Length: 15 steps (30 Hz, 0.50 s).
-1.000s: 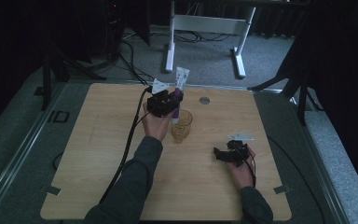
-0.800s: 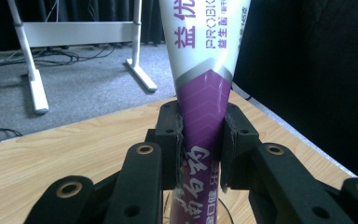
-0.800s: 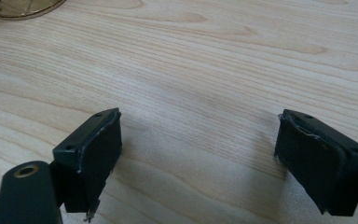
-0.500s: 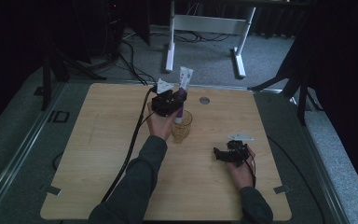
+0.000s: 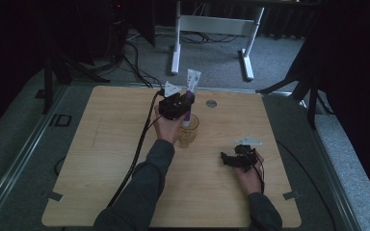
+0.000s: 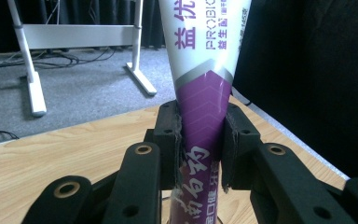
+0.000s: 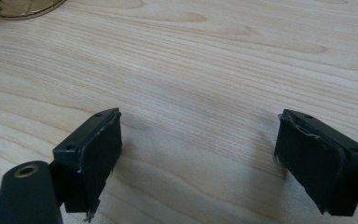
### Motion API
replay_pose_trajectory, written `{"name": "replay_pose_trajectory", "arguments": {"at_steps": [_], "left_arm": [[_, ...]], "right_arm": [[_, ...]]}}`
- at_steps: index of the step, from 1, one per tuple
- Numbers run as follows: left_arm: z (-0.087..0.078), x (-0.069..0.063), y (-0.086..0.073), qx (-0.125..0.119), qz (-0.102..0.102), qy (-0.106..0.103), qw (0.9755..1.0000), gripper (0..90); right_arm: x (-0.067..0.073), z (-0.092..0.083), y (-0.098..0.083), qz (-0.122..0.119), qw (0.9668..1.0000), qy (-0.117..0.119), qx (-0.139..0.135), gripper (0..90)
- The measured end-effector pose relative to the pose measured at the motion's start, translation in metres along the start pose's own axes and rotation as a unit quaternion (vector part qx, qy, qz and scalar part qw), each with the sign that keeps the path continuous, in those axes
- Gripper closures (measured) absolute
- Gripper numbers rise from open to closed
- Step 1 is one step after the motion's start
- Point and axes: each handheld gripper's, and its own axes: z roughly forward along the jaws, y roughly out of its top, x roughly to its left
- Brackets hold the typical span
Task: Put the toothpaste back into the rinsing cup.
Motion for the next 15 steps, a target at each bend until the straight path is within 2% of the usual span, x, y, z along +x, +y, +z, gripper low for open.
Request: {"name": "replay_pose_trajectory", "arguments": {"at_steps": [3,6,13,15], "left_arm": [[0.004,0.0,-0.002,0.005,0.005,0.004,1.0,70.9],[0.007,0.001,-0.004,0.008,0.0,0.004,1.0,70.8],[0.011,-0.003,-0.009,0.026,0.021,0.011,0.9994,70.0],[0.012,-0.004,-0.011,0.029,0.021,0.011,0.9993,69.8]], "right_arm": [[0.0,0.0,0.0,0.0,1.0,0.0,0.0,14.6],[0.0,0.0,0.0,0.0,1.0,0.0,0.0,14.6],[0.0,0.0,0.0,0.0,1.0,0.0,0.0,14.6],[0.0,0.0,0.0,0.001,1.0,0.0,0.0,14.6]]}}
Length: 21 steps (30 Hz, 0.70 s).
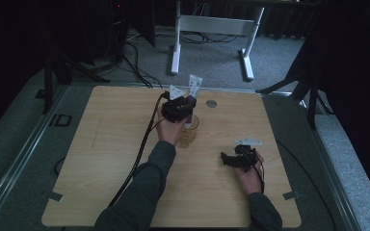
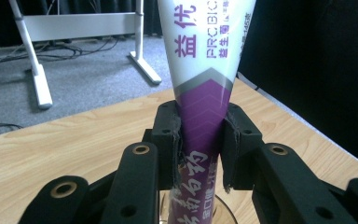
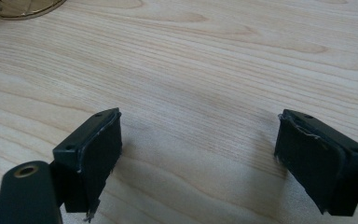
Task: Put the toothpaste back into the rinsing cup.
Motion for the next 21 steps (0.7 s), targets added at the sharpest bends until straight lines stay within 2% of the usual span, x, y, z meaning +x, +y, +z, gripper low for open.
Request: {"name": "replay_pose_trajectory", "arguments": {"at_steps": [6,11,17,21], "left_arm": [[0.002,-0.003,-0.007,0.016,0.008,0.004,0.9998,69.7],[0.003,-0.002,-0.015,0.03,0.003,0.005,0.9995,69.2],[0.003,-0.003,-0.023,0.054,0.016,0.007,0.9984,67.3],[0.006,-0.003,-0.032,0.072,0.017,0.011,0.9972,66.3]], "right_arm": [[0.0,0.0,0.0,-0.001,1.0,0.0,0.0,14.6],[0.0,0.0,0.0,-0.001,1.0,0.0,0.0,14.6],[0.0,0.0,0.0,-0.001,1.0,0.0,0.0,14.6],[0.0,0.0,0.0,-0.001,1.0,0.0,0.0,14.6]]}}
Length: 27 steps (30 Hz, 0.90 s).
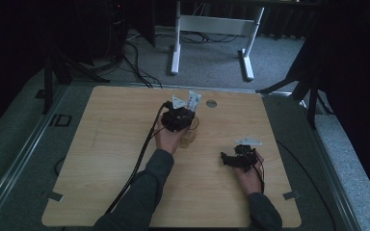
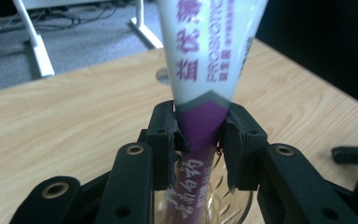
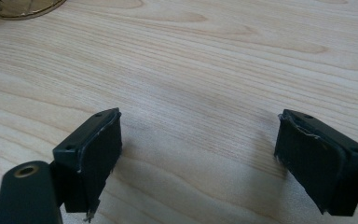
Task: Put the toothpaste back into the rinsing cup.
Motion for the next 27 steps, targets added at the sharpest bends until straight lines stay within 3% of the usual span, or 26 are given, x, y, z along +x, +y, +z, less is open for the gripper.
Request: {"name": "replay_pose_trajectory", "arguments": {"at_steps": [4,7,15,23,27], "left_arm": [[0.005,0.001,-0.008,0.017,-0.001,0.002,0.9999,65.6],[0.002,0.003,-0.011,0.01,-0.009,-0.007,0.9999,63.6],[-0.012,0.003,-0.025,-0.001,-0.001,-0.011,0.9999,53.0],[-0.022,0.003,-0.034,-0.01,0.005,-0.014,0.9998,51.4],[-0.035,0.005,-0.037,-0.027,0.0,-0.019,0.9995,49.4]], "right_arm": [[0.0,0.0,0.0,0.001,1.0,0.001,0.0,14.6],[0.0,0.0,0.0,0.001,1.0,0.0,0.0,14.6],[0.0,0.0,0.0,0.0,1.0,0.0,0.0,14.6],[0.0,0.0,0.0,0.0,1.0,0.0,0.0,14.6],[0.0,0.0,0.0,0.001,1.0,0.0,0.0,14.6]]}}
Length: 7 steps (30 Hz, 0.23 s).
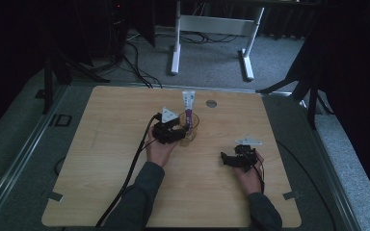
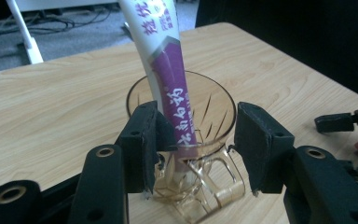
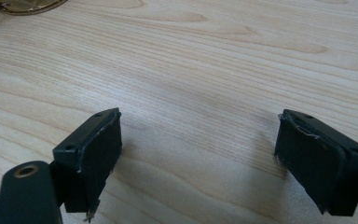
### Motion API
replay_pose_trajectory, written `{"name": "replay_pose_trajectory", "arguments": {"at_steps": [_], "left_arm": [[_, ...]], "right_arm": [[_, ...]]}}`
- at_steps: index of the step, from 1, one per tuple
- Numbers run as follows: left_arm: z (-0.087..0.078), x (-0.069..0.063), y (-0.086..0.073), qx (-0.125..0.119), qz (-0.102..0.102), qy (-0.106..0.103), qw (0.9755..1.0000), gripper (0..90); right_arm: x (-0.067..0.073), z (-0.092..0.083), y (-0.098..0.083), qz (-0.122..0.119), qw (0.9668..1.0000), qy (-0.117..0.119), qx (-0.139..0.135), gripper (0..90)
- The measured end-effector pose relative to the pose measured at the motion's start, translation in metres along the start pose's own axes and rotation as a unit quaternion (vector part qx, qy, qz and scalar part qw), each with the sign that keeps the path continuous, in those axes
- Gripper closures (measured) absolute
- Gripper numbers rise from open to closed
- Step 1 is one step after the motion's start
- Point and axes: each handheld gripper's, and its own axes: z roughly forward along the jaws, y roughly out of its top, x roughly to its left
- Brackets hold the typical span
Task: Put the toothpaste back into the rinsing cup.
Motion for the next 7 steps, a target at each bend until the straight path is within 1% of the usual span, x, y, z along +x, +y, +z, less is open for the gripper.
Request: {"name": "replay_pose_trajectory", "arguments": {"at_steps": [2,4,6,7], "left_arm": [[-0.009,0.003,-0.003,-0.006,0.0,0.004,1.0,48.2],[-0.017,0.008,-0.008,-0.005,-0.002,0.014,0.9999,46.8],[-0.024,0.016,-0.016,0.003,-0.004,0.027,0.9996,45.8],[-0.027,0.022,-0.021,0.012,-0.006,0.037,0.9992,45.2]], "right_arm": [[0.0,0.0,0.0,0.0,1.0,0.0,0.0,14.6],[0.0,0.0,0.0,-0.001,1.0,0.0,0.0,14.6],[0.0,0.0,0.0,-0.001,1.0,0.0,0.0,14.6],[0.0,0.0,0.0,0.0,1.0,0.0,0.0,14.6]]}}
